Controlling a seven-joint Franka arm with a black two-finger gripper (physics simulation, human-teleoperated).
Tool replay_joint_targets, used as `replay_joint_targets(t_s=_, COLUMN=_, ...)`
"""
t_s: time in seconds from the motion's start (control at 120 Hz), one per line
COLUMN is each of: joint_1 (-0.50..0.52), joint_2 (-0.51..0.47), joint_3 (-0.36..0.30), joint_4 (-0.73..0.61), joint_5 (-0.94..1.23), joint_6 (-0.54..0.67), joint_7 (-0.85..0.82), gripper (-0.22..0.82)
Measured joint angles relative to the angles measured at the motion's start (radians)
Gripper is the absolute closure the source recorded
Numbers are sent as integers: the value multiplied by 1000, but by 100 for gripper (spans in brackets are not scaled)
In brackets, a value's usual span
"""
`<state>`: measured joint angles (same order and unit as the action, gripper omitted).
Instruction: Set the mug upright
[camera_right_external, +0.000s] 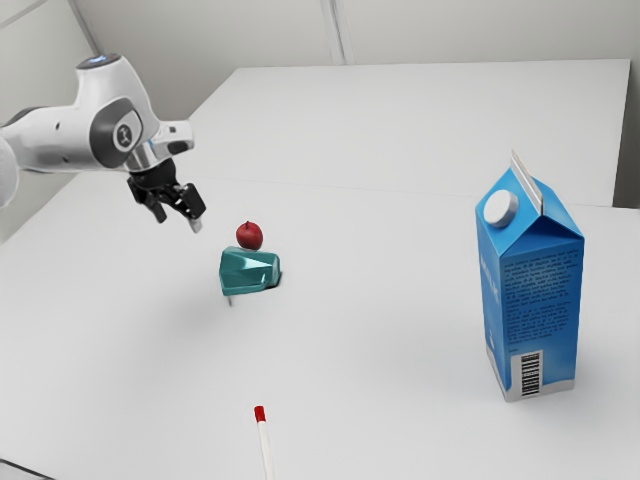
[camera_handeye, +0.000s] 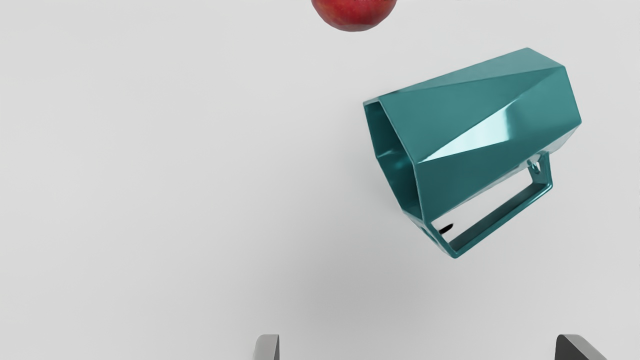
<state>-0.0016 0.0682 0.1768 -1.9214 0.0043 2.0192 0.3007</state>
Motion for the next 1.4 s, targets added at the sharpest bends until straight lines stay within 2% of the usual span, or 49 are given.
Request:
replay_joint_targets(t_s=0.158, joint_1=44, joint_2=16, joint_3=-18, joint_4=-3, joint_5=-29, joint_6=25, joint_7=-5, gripper=0)
replay_joint_targets(t_s=0.3, joint_1=129, joint_2=68, joint_3=-18, joint_4=-18, joint_5=-255, joint_6=48, joint_7=24, gripper=0)
replay_joint_targets(t_s=0.392, joint_1=91, joint_2=97, joint_3=47, joint_4=-26, joint_5=-419, joint_6=57, joint_7=45, gripper=0)
replay_joint_targets(t_s=0.625, joint_1=75, joint_2=212, joint_3=103, joint_4=11, joint_5=-714, joint_6=50, joint_7=97, gripper=0)
replay_joint_targets(t_s=0.75, joint_1=80, joint_2=270, joint_3=111, joint_4=40, joint_5=-813, joint_6=15, joint_7=122, gripper=0)
replay_joint_targets(t_s=1.008, joint_1=79, joint_2=300, joint_3=127, joint_4=24, joint_5=-920, joint_6=-58, joint_7=168, gripper=0)
replay_joint_targets(t_s=1.3, joint_1=64, joint_2=352, joint_3=131, joint_4=27, joint_5=-1030, joint_6=-87, joint_7=229, gripper=0)
replay_joint_targets(t_s=1.4, joint_1=63, joint_2=357, joint_3=133, joint_4=27, joint_5=-1063, joint_6=-92, joint_7=253, gripper=7)
